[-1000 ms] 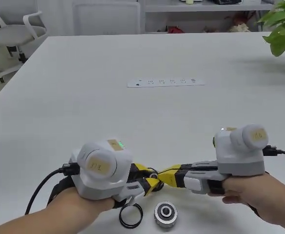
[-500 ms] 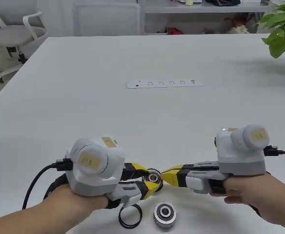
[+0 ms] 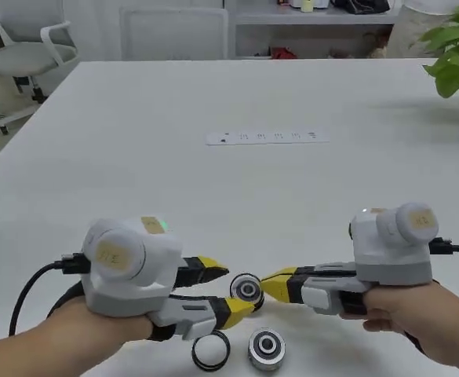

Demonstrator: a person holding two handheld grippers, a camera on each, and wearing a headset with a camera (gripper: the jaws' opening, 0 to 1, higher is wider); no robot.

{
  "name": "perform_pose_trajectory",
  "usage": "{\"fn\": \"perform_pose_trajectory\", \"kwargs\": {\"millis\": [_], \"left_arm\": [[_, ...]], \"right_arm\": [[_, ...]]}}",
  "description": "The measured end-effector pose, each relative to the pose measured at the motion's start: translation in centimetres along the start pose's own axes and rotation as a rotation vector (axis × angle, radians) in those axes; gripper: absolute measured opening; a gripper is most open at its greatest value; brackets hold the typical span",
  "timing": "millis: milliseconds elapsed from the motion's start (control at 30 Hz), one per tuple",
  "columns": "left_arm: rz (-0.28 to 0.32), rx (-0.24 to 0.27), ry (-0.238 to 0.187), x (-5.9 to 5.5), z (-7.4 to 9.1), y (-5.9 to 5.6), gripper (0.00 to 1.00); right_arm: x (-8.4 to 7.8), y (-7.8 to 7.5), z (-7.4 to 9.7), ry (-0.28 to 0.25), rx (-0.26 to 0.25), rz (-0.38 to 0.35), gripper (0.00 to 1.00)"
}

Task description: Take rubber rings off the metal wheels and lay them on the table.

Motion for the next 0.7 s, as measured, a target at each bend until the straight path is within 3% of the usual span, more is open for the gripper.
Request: {"fn": "perform_pose_trajectory", "kwargs": {"millis": [300,700], "left_arm": [[0.003,-0.015,-0.014,0.5,1.3,-0.6,0.45],[0.002,-0.013,-0.021,0.5,3.2,-0.6,0.53]], "right_arm": [[0.4,0.7,0.1,-0.01,0.017,0.001,0.0],[1.1,1.9,0.0,-0.022,0.052,0.006,0.0]]}}
Point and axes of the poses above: the centre of the closed fingertips' face, and the gripper's own axes: z roughly backward along the fingers, y roughly to its left, x roughly out of its top, the point moved 5 cm from there along z, roughly backward along the fingers, and after that the axes turned 8 degrees about -y, right-handed, at the moved point
